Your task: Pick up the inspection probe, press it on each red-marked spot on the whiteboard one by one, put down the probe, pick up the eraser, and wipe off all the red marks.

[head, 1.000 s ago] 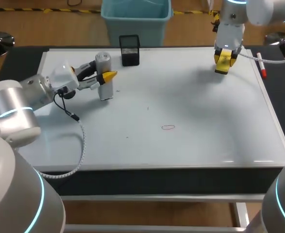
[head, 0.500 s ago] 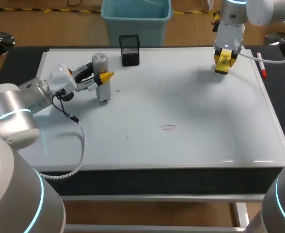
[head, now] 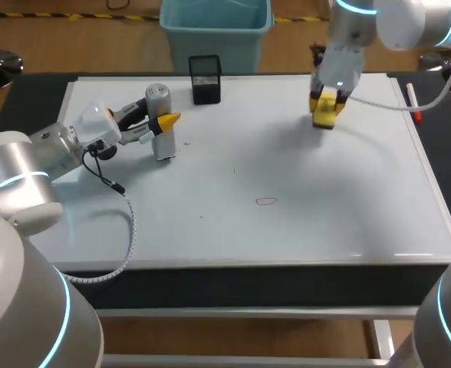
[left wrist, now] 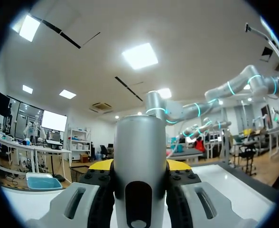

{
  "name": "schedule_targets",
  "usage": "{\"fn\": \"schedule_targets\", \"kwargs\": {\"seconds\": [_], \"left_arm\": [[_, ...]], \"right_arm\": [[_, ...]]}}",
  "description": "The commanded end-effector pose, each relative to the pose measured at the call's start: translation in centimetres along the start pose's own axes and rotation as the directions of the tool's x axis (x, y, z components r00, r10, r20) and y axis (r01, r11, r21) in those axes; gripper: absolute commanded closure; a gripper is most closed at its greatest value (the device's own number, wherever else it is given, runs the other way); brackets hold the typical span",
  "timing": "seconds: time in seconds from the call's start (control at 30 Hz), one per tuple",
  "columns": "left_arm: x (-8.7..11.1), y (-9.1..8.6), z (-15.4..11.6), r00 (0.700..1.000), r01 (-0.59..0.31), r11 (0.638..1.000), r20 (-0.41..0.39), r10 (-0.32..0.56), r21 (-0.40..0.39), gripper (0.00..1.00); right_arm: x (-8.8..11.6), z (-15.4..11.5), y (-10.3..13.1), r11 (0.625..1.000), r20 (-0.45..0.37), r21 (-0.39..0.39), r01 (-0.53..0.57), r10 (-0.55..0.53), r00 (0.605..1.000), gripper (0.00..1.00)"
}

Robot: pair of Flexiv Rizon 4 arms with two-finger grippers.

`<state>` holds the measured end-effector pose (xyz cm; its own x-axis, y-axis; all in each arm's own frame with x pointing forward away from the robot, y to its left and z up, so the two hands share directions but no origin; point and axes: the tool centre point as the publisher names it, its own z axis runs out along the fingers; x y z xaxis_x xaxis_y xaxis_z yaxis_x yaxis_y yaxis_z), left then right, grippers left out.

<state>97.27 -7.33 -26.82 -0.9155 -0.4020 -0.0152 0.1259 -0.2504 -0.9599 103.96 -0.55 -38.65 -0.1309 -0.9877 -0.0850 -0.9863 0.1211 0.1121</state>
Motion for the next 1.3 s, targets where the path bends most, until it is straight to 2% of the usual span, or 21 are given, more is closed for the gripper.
{"fn": "schedule_targets", "kwargs": {"seconds": [0.03, 0.37, 0.47, 0.6, 1.03, 1.07, 1.17, 1.3], "left_arm": [[0.1, -0.1, 0.0, 1.0, -0.002, 1.0, 0.002, 0.002, 0.0, 1.0], [0.1, -0.1, 0.0, 1.0, -0.002, 1.0, 0.002, 0.002, 0.0, 1.0], [0.1, -0.1, 0.0, 1.0, -0.002, 1.0, 0.002, 0.002, 0.0, 1.0], [0.1, -0.1, 0.0, 1.0, -0.002, 1.0, 0.002, 0.002, 0.0, 1.0], [0.1, -0.1, 0.0, 1.0, -0.002, 1.0, 0.002, 0.002, 0.0, 1.0], [0.1, -0.1, 0.0, 1.0, -0.002, 1.0, 0.002, 0.002, 0.0, 1.0], [0.1, -0.1, 0.0, 1.0, -0.002, 1.0, 0.002, 0.002, 0.0, 1.0], [0.1, -0.1, 0.0, 1.0, -0.002, 1.0, 0.002, 0.002, 0.0, 1.0]], "right_arm": [[-1.9, 0.0, 5.8, 0.994, -0.026, 0.086, 0.068, -0.066, 0.997, 1.0], [-5.5, 0.1, 13.6, 0.97, -0.048, 0.077, 0.23, -0.227, 0.973, 1.0], [-6.2, 0.9, 16.2, 0.96, -0.052, 0.046, 0.275, -0.273, 0.961, 1.0], [-6.9, 2.0, 19.7, 0.917, -0.075, -0.031, 0.398, -0.399, 0.914, 1.0], [-6.9, 2.0, 19.7, 0.917, -0.075, -0.031, 0.398, -0.399, 0.914, 1.0], [-6.7, 2.0, 18.8, 0.922, -0.11, -0.038, 0.386, -0.388, 0.915, 1.0], [-6.9, 1.8, 18.3, 0.92, -0.115, -0.047, 0.39, -0.393, 0.912, 1.0], [-7.9, 2.5, 19.4, 0.902, -0.109, -0.058, 0.428, -0.432, 0.895, 1.0]]}}
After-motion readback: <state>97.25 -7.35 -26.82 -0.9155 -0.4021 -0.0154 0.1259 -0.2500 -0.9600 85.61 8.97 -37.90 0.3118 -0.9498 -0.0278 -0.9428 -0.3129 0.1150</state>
